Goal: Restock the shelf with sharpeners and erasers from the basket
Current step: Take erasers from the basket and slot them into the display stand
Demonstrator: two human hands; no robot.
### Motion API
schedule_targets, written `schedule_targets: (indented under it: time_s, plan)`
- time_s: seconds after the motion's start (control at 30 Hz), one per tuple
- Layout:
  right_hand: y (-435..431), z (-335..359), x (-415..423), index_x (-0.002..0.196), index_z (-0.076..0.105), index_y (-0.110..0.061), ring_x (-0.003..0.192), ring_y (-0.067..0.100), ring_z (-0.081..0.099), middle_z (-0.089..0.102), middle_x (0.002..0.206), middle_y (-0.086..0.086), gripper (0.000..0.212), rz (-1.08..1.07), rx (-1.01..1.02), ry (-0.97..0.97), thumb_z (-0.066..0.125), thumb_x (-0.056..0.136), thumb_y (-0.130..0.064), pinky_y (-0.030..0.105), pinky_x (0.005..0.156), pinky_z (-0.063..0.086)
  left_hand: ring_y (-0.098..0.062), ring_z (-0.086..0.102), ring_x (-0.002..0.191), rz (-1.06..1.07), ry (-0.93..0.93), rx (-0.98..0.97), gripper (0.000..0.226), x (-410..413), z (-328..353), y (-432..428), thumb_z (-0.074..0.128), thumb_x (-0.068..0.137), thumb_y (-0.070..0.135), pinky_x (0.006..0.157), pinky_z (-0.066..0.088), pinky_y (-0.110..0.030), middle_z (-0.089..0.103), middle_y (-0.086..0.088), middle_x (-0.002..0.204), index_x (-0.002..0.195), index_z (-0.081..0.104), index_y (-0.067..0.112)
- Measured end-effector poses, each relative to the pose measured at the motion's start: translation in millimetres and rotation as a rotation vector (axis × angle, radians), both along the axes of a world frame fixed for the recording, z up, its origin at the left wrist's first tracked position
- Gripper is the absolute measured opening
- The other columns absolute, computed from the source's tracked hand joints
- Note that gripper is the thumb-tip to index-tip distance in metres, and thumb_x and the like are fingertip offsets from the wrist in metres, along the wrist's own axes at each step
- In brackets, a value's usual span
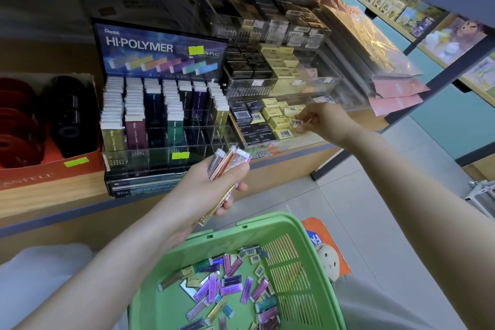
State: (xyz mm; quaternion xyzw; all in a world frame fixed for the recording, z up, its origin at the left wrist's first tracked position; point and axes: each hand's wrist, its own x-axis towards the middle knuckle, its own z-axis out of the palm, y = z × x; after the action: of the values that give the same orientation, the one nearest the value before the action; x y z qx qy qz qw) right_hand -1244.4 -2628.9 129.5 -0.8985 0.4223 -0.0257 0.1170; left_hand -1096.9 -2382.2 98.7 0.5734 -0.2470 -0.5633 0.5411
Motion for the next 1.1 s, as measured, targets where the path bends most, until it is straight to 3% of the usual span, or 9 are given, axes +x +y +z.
schedule_targets:
  time_s: [0.13,0.23,0.4,0.53,0.67,0.8,1.0,1.1]
  plan:
    - [3.7,0.5,-3.4,0.095,0.062,-0.01,0.085,0.02,0.06,0.062,0.092,0.005,0.015,0.057,-0.077,-0.016,0.07,0.082,-0.008,0.028,0.076,0.048,-0.009,0.043,0.048,0.009,0.003,0.0,0.013,0.3,-0.6,0.0,0.062,0.09,0.031,0.042,0.035,-0.019,0.066,-0.002,0.077,0.098,0.061,0.021]
    - [7.0,0.5,-3.6,0.083,0.058,-0.015,0.081,0.019,0.062,0.061,0.083,-0.002,0.017,0.049,-0.114,-0.039,0.071,0.08,-0.005,0.032,0.074,0.051,-0.009,0.043,0.048,0.012,-0.001,0.001,0.014,0.1,-0.6,-0.4,0.062,0.09,0.031,0.042,0.035,-0.018,0.066,-0.002,0.077,0.099,0.061,0.021]
    - [9.8,1.9,-3.9,0.088,0.067,-0.012,0.08,0.018,0.062,0.06,0.082,-0.005,0.012,0.068,-0.203,-0.031,0.073,0.078,-0.008,0.035,0.073,0.052,-0.009,0.044,0.049,0.005,-0.005,0.01,0.017,0.4,-0.7,-0.6,0.062,0.089,0.032,0.042,0.036,-0.018,0.066,-0.003,0.079,0.101,0.061,0.02]
    - [9.1,2.3,-4.3,0.086,0.071,-0.011,0.079,0.017,0.06,0.063,0.089,0.0,0.005,0.101,-0.164,-0.014,0.07,0.082,-0.009,0.035,0.075,0.051,-0.009,0.044,0.049,0.008,-0.009,0.012,0.016,0.8,-1.2,-0.8,0.062,0.089,0.032,0.043,0.036,-0.018,0.066,-0.002,0.079,0.101,0.062,0.021]
    - [5.6,1.4,-1.2,0.09,0.069,-0.011,0.08,0.011,0.055,0.062,0.092,0.0,0.009,0.049,-0.088,-0.042,0.071,0.082,-0.01,0.026,0.076,0.044,-0.009,0.043,0.048,0.013,-0.006,0.008,0.014,-0.3,-1.9,-0.9,0.062,0.09,0.031,0.042,0.035,-0.018,0.066,-0.001,0.077,0.099,0.061,0.021]
    - [0.3,-0.2,2.6,0.098,0.069,-0.013,0.085,0.014,0.057,0.063,0.096,-0.003,0.021,0.053,-0.028,0.025,0.073,0.079,-0.005,0.035,0.084,0.05,-0.008,0.043,0.048,0.014,-0.007,0.01,0.013,-0.3,-2.6,-1.3,0.062,0.09,0.031,0.042,0.035,-0.018,0.065,0.001,0.075,0.099,0.062,0.021]
    - [1.3,-0.4,4.9,0.093,0.069,-0.008,0.082,0.017,0.061,0.065,0.093,0.004,0.019,0.069,-0.104,-0.006,0.071,0.078,0.003,0.027,0.075,0.049,-0.009,0.044,0.049,0.01,0.0,0.013,0.013,1.4,-2.4,-0.8,0.063,0.089,0.031,0.042,0.035,-0.018,0.065,0.0,0.076,0.099,0.062,0.022]
    - [3.0,-1.9,8.3,0.1,0.067,-0.005,0.078,0.016,0.059,0.065,0.103,0.007,0.026,0.039,-0.059,-0.051,0.072,0.076,0.004,0.025,0.074,0.048,-0.008,0.044,0.049,0.006,-0.001,0.017,0.013,2.0,-2.8,-1.2,0.063,0.089,0.032,0.042,0.035,-0.018,0.066,0.0,0.076,0.099,0.062,0.023]
